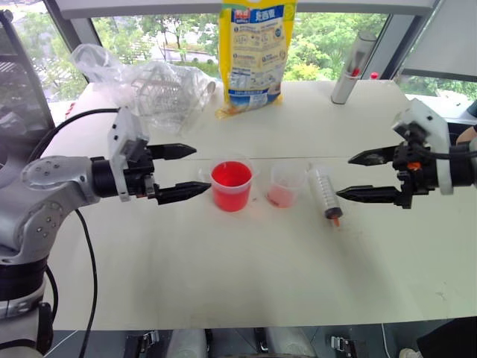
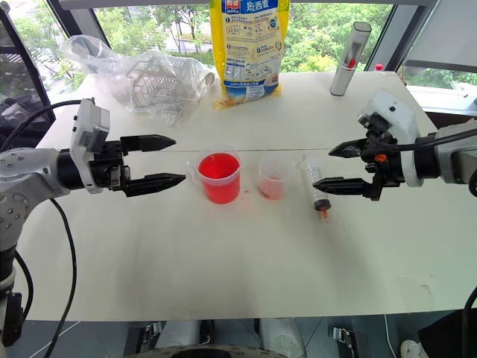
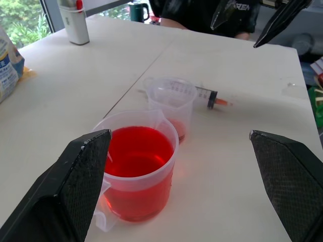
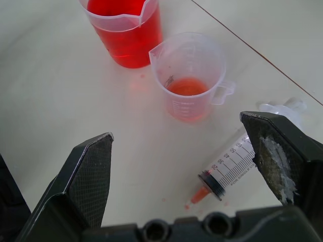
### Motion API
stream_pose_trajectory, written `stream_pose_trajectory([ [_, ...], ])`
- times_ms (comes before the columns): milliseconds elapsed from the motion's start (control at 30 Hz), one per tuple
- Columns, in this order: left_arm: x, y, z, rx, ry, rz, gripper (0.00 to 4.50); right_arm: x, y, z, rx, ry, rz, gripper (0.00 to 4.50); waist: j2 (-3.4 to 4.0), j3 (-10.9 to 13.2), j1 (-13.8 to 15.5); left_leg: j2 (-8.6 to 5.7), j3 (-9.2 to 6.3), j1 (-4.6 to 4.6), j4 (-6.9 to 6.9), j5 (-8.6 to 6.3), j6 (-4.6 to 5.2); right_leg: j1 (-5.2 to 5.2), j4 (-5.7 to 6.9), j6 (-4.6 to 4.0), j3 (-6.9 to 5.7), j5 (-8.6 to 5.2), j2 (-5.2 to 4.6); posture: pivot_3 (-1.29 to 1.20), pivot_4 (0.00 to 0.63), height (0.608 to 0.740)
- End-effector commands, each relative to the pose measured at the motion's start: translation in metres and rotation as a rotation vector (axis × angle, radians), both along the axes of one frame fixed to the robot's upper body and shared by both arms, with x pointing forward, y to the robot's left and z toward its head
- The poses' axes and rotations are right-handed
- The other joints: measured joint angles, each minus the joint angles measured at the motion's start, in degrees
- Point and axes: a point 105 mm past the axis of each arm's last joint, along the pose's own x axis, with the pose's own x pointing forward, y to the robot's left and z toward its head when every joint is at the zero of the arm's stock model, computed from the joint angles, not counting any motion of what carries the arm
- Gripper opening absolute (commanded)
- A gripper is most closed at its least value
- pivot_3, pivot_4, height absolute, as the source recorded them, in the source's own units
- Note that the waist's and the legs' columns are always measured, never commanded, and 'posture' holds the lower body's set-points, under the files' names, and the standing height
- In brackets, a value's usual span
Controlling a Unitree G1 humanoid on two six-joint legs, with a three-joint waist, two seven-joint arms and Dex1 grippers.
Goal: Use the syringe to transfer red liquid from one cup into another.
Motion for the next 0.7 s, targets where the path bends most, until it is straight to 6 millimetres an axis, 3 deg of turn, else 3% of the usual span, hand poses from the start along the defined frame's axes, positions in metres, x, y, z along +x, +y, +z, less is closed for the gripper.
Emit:
stream_pose_trajectory([
  [33,-0.0021,0.0018,0.0095,0.002,-0.037,-0.006,4.50,-0.0013,0.0014,0.0077,-0.005,-0.037,0.004,4.41,0.00,0.00,0.00,0.00,0.00,0.00,0.00,0.00,0.00,0.00,0.00,0.00,0.00,0.00,0.00,0.00,0.150,0.740],
  [700,-0.0016,-0.0008,0.0103,-0.003,-0.045,-0.012,4.50,0.0046,0.0006,0.0024,-0.017,-0.013,-0.034,4.41,0.00,0.00,0.00,0.00,0.00,0.00,0.01,0.00,0.00,0.00,0.01,0.00,0.00,0.00,0.00,0.00,0.150,0.740],
])
